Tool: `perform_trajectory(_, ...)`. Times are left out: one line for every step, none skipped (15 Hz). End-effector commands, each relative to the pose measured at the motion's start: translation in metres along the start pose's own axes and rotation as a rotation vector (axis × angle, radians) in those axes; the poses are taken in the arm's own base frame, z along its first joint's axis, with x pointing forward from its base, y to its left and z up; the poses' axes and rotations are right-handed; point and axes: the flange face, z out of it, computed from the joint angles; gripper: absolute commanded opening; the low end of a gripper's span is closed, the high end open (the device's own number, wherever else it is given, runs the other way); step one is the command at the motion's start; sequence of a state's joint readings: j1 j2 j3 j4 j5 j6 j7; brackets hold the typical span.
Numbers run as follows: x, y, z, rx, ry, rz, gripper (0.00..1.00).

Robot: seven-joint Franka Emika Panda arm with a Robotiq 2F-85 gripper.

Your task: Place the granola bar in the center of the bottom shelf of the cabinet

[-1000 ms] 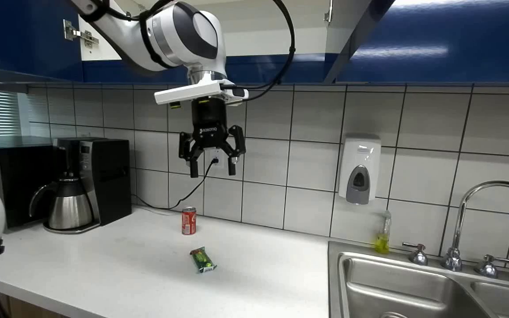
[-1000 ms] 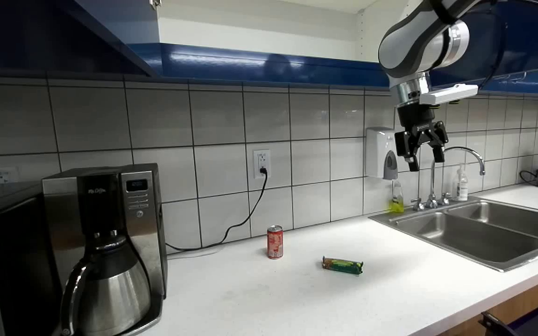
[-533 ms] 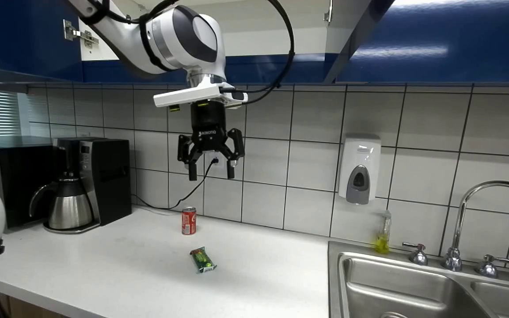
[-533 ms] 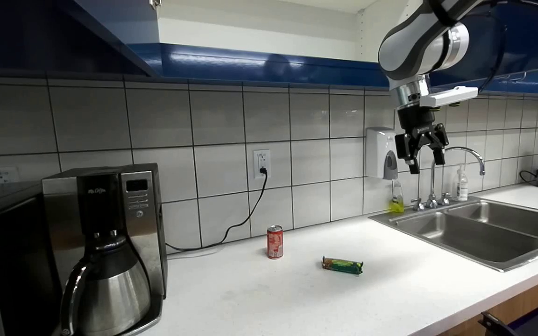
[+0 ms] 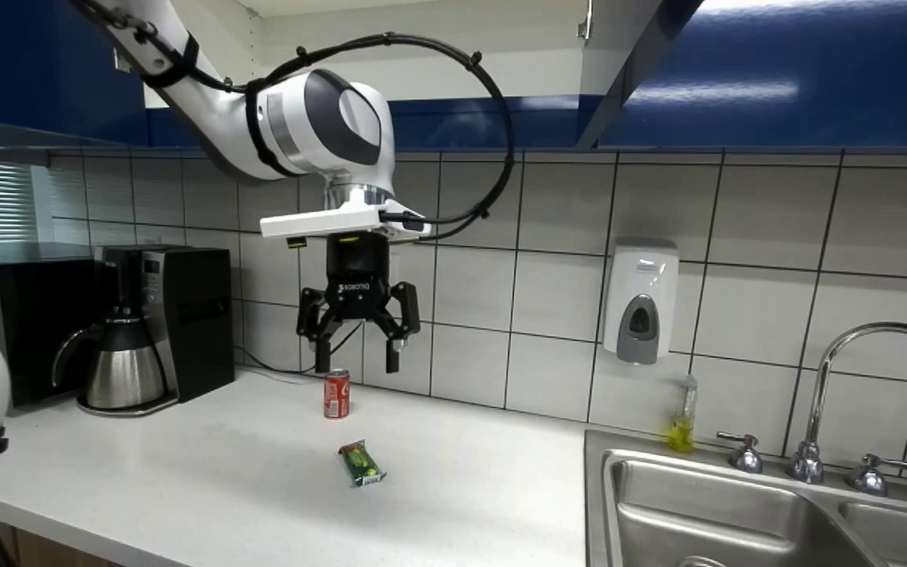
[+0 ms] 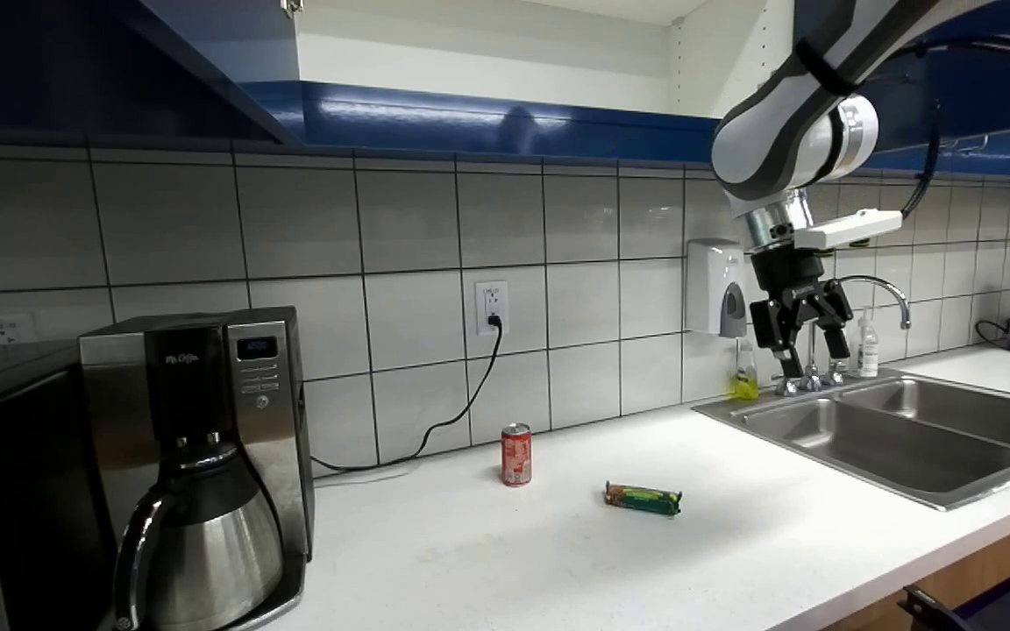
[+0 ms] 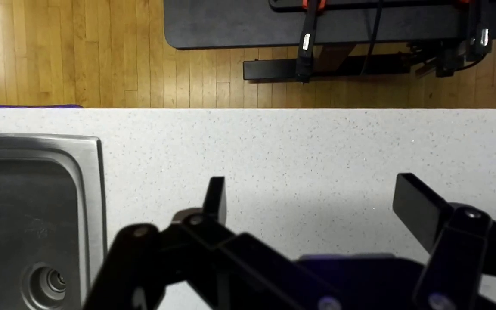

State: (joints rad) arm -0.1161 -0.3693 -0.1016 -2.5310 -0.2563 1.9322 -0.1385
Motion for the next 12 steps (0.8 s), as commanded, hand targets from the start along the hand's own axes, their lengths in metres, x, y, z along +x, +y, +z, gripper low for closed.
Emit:
perform_trajectory(0.011,-0.004,0.026,-0.026,-0.016,-0.026,1.0)
perform_trajectory(0.018,-0.007,0.033,-0.028,-0.018,-0.056,1.0)
perform_trajectory(0.025,-0.01,0.039,-0.035,-0.017,-0.069,1.0)
perform_trajectory(0.035,-0.015,0.045,-0.042,-0.011,-0.095,1.0)
perform_trajectory(0.044,-0.02,0.051,-0.05,-0.004,-0.119,1.0)
perform_trajectory(0.054,-0.028,0.058,-0.052,0.007,-0.147,1.0)
perform_trajectory(0.063,-0.035,0.064,-0.06,0.016,-0.168,1.0)
perform_trajectory(0.074,-0.045,0.07,-0.067,0.029,-0.196,1.0)
perform_trajectory(0.083,-0.053,0.076,-0.071,0.041,-0.223,1.0)
perform_trajectory(0.093,-0.061,0.081,-0.08,0.054,-0.243,1.0)
perform_trajectory(0.104,-0.068,0.086,-0.085,0.063,-0.262,1.0)
perform_trajectory(0.115,-0.074,0.09,-0.089,0.073,-0.278,1.0)
